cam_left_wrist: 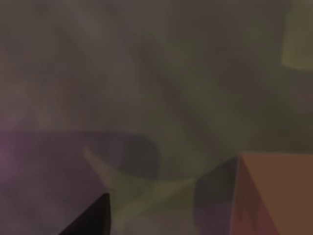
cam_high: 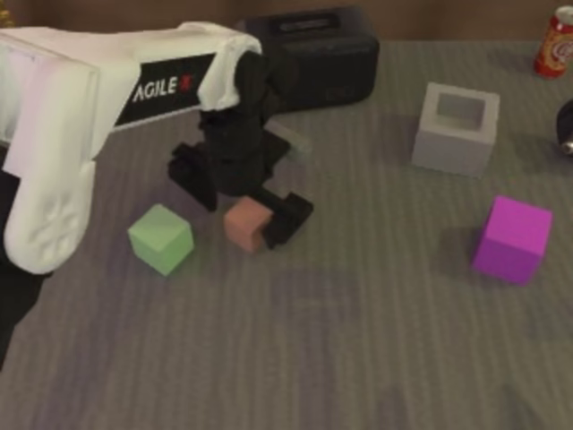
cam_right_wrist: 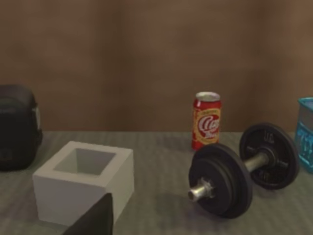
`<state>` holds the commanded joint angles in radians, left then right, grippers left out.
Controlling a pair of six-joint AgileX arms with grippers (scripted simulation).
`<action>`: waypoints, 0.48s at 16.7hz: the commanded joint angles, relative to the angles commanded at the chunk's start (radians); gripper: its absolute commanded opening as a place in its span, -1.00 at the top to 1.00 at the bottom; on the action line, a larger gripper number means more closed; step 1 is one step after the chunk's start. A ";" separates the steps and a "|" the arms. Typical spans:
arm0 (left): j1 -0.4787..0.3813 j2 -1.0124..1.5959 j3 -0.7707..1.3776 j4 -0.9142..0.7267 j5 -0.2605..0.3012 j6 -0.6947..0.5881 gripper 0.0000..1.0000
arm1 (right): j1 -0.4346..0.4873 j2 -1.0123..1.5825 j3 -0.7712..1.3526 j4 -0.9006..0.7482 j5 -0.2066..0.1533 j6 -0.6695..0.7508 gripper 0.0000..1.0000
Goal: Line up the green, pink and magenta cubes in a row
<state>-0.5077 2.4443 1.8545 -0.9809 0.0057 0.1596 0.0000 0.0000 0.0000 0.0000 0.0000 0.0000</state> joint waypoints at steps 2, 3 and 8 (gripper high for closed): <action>0.000 0.000 0.000 0.000 0.000 0.000 -0.70 | 0.000 0.000 0.000 0.000 0.000 0.000 -1.00; 0.000 0.000 0.000 0.000 0.000 0.000 -0.55 | 0.000 0.000 0.000 0.000 0.000 0.000 -1.00; 0.000 0.000 0.000 0.000 0.000 0.000 0.21 | 0.000 0.000 0.000 0.000 0.000 0.000 -1.00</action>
<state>-0.5077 2.4443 1.8545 -0.9809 0.0057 0.1596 0.0000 0.0000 0.0000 0.0000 0.0000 0.0000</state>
